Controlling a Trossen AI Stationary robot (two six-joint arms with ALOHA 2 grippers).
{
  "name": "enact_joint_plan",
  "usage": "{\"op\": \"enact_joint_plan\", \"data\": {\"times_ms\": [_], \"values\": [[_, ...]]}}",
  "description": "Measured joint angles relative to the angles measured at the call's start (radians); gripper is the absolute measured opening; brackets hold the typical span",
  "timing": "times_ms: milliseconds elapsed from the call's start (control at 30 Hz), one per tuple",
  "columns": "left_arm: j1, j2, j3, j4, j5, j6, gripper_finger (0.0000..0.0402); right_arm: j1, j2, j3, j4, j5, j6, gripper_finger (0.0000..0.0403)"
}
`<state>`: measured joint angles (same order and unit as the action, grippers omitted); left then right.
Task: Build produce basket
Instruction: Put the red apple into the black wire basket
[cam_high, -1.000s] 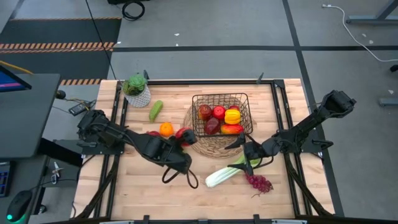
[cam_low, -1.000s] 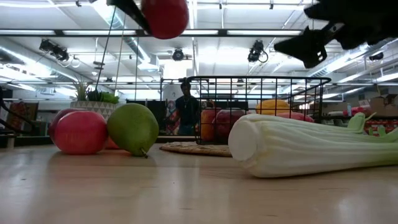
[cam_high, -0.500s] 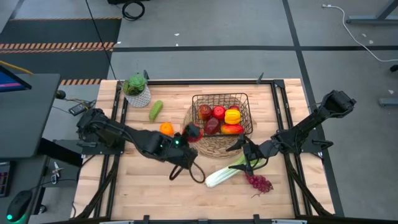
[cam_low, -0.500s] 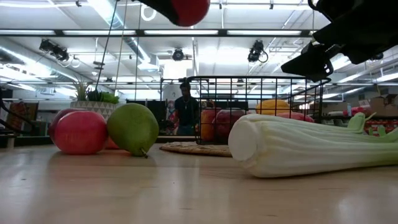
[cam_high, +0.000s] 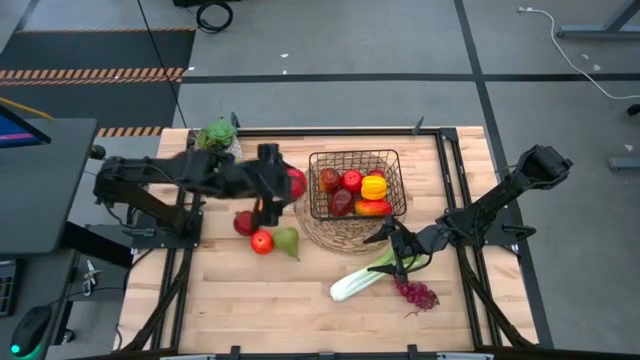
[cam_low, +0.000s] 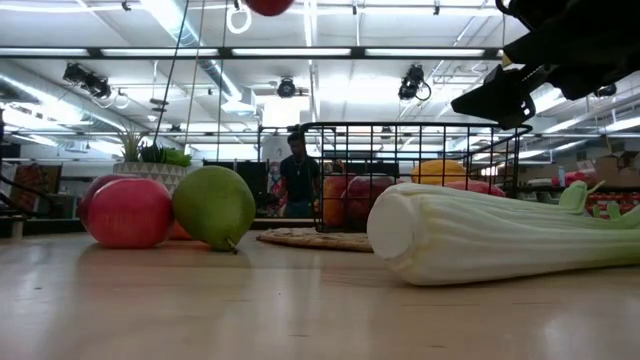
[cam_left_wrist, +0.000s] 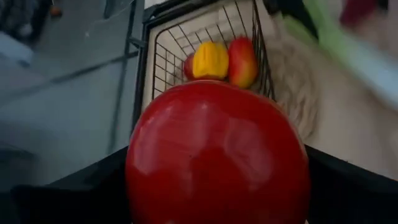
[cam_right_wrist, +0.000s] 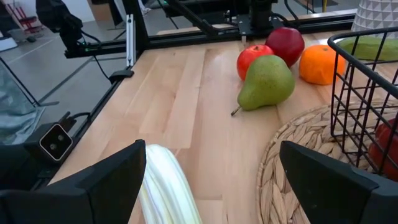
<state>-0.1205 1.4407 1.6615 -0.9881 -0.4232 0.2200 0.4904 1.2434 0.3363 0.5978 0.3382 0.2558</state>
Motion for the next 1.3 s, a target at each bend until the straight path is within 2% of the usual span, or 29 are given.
{"op": "enact_joint_plan", "data": {"times_ms": [167,400,633,733,1033,1300], "values": [[0.050,-0.016,0.000,0.058,0.043,-0.238,0.0351,0.000,0.000,0.000,0.008,0.000,0.003,0.0373],[0.062,-0.005,-0.001,0.123,0.071,-0.567,0.0351,0.000,0.000,0.000,0.010,0.000,0.003,0.0373],[0.080,-0.016,0.014,0.178,0.298,-0.703,0.0351,0.000,0.000,0.000,0.011,0.000,-0.001,0.0373],[0.087,-0.030,0.052,0.198,0.356,-0.751,0.0351,0.000,0.000,0.000,0.014,0.000,-0.001,0.0373],[0.086,-0.031,0.155,0.218,0.382,-0.994,0.0351,0.000,0.000,0.000,0.022,0.000,-0.003,0.0373],[0.081,-0.029,0.173,0.213,0.423,-1.020,0.0351,0.000,0.000,0.000,0.022,0.000,-0.005,0.0373]]}}
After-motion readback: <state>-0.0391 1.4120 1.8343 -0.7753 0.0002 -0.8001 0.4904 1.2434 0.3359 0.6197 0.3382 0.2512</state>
